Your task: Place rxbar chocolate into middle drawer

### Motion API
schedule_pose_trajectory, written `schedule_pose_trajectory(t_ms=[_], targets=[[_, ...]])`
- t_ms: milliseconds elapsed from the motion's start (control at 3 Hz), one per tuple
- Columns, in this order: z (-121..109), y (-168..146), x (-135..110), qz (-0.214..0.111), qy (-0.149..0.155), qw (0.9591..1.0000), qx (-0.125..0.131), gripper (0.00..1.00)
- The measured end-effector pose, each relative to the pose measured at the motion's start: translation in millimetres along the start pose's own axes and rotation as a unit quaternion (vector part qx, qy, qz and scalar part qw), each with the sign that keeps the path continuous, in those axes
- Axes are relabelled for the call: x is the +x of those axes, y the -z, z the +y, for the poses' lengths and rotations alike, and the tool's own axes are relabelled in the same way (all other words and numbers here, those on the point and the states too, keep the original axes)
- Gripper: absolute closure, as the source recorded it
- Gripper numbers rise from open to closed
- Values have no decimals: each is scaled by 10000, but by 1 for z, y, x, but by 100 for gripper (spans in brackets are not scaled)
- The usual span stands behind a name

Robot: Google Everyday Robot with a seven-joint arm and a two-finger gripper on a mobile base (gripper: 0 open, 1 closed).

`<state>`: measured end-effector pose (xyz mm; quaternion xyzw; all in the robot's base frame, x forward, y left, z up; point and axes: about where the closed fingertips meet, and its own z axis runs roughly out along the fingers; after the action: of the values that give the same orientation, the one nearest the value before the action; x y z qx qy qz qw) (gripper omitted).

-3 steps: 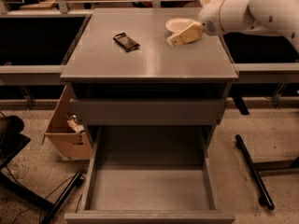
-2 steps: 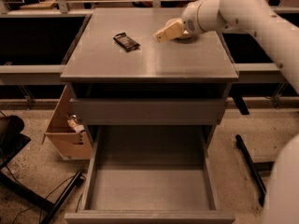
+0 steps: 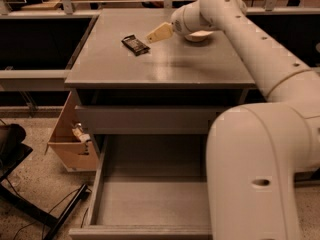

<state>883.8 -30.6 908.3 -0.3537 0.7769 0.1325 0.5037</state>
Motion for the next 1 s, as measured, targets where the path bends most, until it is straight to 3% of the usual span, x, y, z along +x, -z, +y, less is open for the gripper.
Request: schedule_pose_trajectory(t_ms=[333, 667, 1000], targets=[[17, -29, -31, -76, 131, 9995, -288, 0], [38, -49, -40, 71, 175, 9987, -474, 0], [47, -77, -17, 486, -32, 9975, -513, 0]])
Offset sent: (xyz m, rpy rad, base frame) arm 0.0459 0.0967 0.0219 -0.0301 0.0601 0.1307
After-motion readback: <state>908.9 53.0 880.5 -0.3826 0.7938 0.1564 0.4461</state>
